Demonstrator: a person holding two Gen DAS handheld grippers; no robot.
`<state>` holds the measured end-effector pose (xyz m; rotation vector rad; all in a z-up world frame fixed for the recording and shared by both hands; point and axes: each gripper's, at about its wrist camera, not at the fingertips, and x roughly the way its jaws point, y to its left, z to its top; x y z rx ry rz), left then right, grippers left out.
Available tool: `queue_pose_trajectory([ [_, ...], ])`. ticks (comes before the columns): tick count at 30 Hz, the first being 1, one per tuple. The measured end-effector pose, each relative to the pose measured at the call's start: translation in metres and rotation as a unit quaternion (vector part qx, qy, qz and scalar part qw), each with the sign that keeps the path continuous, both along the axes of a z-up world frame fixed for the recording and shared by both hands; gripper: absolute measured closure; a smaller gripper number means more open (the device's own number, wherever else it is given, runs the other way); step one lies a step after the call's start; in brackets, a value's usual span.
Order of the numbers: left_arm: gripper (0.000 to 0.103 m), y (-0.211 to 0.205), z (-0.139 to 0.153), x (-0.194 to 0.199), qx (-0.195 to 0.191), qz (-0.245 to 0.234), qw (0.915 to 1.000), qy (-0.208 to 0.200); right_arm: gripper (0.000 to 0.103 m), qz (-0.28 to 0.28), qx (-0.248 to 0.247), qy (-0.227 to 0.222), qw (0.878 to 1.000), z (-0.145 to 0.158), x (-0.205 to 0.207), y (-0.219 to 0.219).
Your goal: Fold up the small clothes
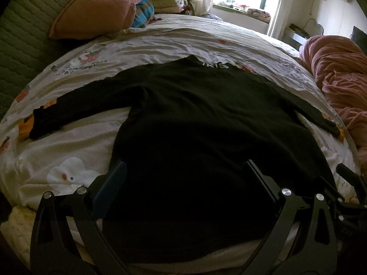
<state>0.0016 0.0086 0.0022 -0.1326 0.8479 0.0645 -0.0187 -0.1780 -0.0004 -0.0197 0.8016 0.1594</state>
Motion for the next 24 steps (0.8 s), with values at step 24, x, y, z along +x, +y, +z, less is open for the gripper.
queue_pose_trajectory([
  [24, 0.009, -0.0085, 0.0015, -0.0055, 0.002, -0.005, 1.0000, -0.004, 0.004, -0.003, -0.003, -0.006, 1.000, 0.0012, -0.0028, -0.0004],
])
